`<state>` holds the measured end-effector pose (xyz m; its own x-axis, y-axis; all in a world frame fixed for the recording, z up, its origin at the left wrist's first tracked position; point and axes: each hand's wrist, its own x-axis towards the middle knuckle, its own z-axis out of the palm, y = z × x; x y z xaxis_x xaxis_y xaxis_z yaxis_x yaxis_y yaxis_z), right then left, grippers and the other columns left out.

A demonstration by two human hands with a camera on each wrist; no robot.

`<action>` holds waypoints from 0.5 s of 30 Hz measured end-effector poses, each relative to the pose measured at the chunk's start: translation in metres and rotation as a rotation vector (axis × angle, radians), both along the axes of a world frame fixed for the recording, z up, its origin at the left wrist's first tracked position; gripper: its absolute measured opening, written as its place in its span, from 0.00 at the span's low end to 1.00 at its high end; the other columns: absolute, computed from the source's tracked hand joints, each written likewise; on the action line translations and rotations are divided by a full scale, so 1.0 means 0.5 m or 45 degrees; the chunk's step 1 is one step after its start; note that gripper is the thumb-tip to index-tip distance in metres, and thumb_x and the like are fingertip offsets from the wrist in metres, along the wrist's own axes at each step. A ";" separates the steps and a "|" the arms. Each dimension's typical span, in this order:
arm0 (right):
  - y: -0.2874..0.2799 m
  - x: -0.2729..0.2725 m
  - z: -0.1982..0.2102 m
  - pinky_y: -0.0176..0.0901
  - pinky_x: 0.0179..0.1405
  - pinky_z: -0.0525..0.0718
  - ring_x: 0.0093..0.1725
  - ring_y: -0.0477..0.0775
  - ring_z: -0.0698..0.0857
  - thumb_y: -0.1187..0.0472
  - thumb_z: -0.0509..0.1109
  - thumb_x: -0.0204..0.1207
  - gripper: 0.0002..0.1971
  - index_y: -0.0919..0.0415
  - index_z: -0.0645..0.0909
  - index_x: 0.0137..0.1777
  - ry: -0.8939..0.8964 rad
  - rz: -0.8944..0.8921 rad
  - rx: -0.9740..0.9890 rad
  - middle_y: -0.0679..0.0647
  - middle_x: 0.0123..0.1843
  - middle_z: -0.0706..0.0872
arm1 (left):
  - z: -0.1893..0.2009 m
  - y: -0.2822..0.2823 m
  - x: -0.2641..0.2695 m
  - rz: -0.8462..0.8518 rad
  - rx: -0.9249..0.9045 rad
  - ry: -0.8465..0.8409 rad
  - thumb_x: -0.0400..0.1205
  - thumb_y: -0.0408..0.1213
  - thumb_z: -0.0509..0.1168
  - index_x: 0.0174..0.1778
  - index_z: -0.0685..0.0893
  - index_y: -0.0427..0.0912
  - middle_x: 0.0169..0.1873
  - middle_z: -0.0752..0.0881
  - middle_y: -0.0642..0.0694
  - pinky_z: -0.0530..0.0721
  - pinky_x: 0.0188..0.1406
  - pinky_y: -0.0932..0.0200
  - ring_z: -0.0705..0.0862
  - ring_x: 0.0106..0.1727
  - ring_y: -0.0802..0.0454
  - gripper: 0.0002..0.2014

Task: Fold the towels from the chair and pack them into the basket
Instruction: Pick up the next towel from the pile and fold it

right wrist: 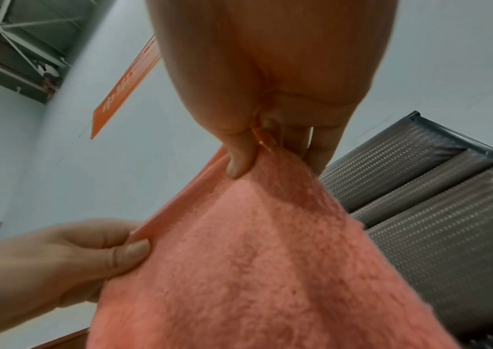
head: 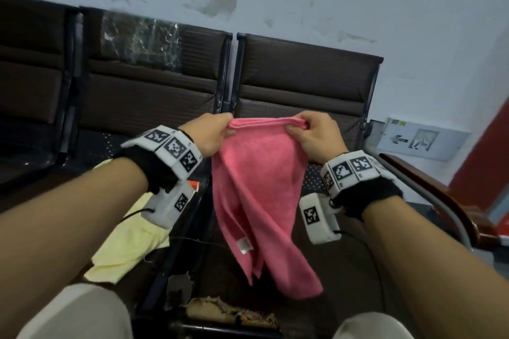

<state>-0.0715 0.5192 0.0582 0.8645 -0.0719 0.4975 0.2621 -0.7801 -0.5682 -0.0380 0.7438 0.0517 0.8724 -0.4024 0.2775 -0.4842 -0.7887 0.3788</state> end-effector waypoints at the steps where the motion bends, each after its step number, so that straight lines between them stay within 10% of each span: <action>1: -0.003 0.009 0.008 0.30 0.34 0.67 0.42 0.47 0.81 0.58 0.73 0.75 0.03 0.55 0.87 0.46 -0.010 -0.023 0.000 0.47 0.36 0.84 | 0.014 -0.005 0.009 0.014 -0.014 -0.020 0.86 0.42 0.58 0.42 0.72 0.45 0.53 0.85 0.38 0.75 0.45 0.56 0.83 0.55 0.40 0.08; 8: -0.016 0.010 0.029 0.36 0.41 0.69 0.42 0.47 0.80 0.56 0.72 0.76 0.03 0.51 0.80 0.43 -0.173 -0.107 0.100 0.41 0.34 0.80 | 0.033 -0.052 0.016 0.079 -0.297 -0.182 0.85 0.43 0.59 0.37 0.68 0.46 0.48 0.84 0.33 0.72 0.40 0.51 0.83 0.52 0.34 0.12; 15: -0.017 -0.100 -0.130 0.43 0.43 0.75 0.42 0.48 0.80 0.59 0.68 0.80 0.04 0.54 0.76 0.45 0.034 -0.015 0.243 0.42 0.37 0.80 | -0.101 -0.033 -0.082 -0.053 -0.437 0.012 0.83 0.40 0.62 0.44 0.78 0.40 0.39 0.85 0.43 0.78 0.46 0.49 0.83 0.45 0.44 0.08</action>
